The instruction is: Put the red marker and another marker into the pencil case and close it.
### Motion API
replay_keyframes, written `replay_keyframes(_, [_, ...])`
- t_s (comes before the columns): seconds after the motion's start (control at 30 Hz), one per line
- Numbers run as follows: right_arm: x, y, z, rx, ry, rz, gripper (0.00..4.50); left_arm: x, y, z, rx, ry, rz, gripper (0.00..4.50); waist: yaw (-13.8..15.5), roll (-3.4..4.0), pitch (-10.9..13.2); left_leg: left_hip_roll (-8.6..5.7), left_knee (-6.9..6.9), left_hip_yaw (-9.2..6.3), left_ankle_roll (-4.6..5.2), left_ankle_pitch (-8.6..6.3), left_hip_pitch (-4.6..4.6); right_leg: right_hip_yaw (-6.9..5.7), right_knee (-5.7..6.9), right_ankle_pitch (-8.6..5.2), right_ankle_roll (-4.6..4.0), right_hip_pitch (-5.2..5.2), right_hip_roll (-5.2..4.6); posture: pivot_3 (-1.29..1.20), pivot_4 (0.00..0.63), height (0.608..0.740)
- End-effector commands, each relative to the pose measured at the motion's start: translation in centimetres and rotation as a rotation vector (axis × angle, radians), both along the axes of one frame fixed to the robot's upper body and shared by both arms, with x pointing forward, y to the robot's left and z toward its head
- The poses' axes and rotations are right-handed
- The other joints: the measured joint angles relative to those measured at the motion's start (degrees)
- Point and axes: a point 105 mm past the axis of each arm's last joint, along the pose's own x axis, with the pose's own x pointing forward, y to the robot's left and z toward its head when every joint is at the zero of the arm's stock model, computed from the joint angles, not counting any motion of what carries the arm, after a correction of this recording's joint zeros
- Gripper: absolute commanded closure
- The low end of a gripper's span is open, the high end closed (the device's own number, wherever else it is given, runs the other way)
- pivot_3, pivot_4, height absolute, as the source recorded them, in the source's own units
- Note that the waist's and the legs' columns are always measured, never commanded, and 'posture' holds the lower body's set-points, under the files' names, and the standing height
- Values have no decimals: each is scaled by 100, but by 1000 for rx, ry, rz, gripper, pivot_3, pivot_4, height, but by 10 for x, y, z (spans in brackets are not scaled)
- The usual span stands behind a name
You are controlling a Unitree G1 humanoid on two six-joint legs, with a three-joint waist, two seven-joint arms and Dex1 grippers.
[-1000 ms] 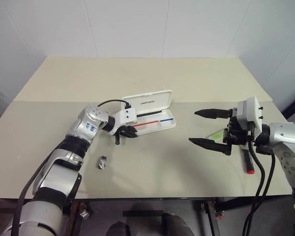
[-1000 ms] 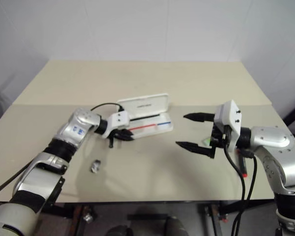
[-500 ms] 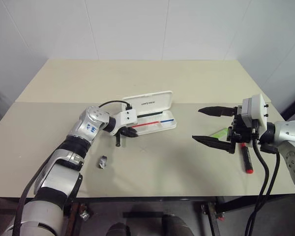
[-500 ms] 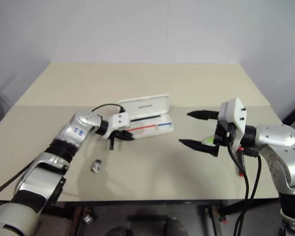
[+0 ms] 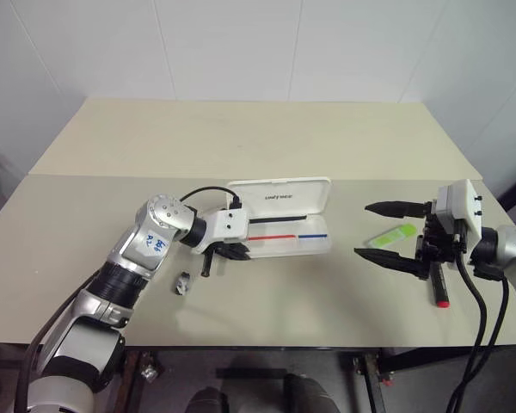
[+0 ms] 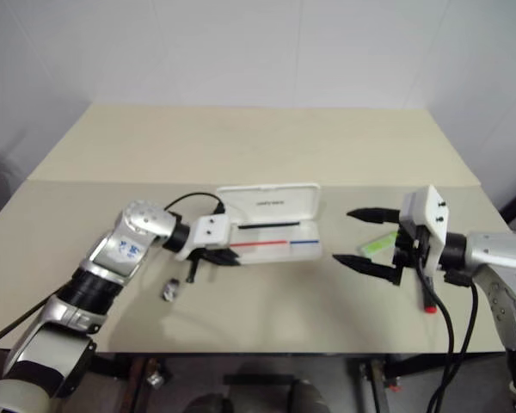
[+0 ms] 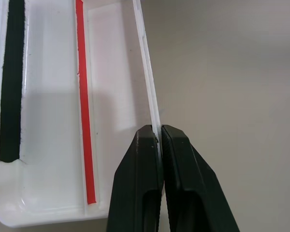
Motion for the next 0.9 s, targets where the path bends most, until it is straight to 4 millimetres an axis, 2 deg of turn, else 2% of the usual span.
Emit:
replay_keyframes(0.03, [-12, -1, 13, -20, -51, 16, 0, -8, -9, 4, -16, 0, -35, 4482, -2, 0, 0, 0, 0, 0, 0, 0, 1, 0, -5, 0, 0, 0, 1, 0, 150, 740])
replay_keyframes(0.27, [-17, 3, 11, -2, -59, -6, 0, -8, -10, -11, 6, 32, -25, 4482, -10, 0, 0, 0, 1, -1, -2, 3, 10, 4, 6, 0, -1, 0, 5, 0, 150, 740])
replay_keyframes(0.5, [-18, 7, 11, 13, -61, -13, 0, -10, -16, -17, 7, 67, -48, 4482, 12, 0, 0, -5, 5, -1, -3, 3, 10, 5, 4, 0, 0, 3, 1, 0, 150, 740])
replay_keyframes(0.53, [-18, 7, 11, 14, -62, -13, 0, -10, -17, -17, 8, 71, -47, 3933, 11, 0, 0, -5, 5, -1, -3, 3, 9, 5, 2, 0, 0, 4, 0, 0, 150, 740])
replay_keyframes(0.7, [-16, 11, 11, 25, -66, -8, 0, -13, -20, -14, -8, 79, -65, 2474, -1, -1, 0, -4, 5, -1, -2, 2, 6, 4, -4, 0, 1, 3, 2, 0, 150, 740])
replay_keyframes(0.9, [-14, 15, 8, 31, -59, 5, 0, -19, -22, 0, -32, 59, -99, 2474, -11, -1, 0, -3, 5, -1, -2, 3, 9, 5, 3, 0, 1, 3, 2, 0, 150, 740])
